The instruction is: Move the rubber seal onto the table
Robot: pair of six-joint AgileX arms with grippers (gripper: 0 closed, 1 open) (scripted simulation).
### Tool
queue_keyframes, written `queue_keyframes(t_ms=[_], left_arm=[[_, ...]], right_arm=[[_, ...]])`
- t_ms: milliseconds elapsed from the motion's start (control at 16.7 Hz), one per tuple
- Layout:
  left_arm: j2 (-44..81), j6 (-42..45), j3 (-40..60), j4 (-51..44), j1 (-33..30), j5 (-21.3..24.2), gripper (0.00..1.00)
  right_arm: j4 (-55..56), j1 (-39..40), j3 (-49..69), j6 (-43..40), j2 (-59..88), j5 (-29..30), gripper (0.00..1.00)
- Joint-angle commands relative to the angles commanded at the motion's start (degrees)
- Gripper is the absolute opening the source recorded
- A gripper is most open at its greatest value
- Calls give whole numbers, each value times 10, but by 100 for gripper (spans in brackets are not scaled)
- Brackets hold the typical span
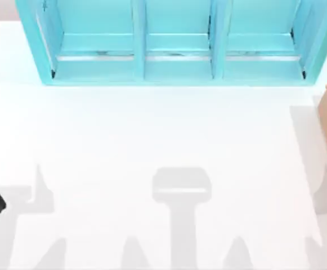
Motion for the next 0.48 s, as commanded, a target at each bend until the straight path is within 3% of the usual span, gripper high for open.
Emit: queue_keyframes(t_ms=[240, 480], left_arm=[[0, 0, 0, 0, 0, 0, 100], [0, 0, 0, 0, 0, 0, 100]], right_arm=[[-16, -5, 16, -5, 18, 0, 100], [-106, -31, 108, -30, 125, 1, 100]])
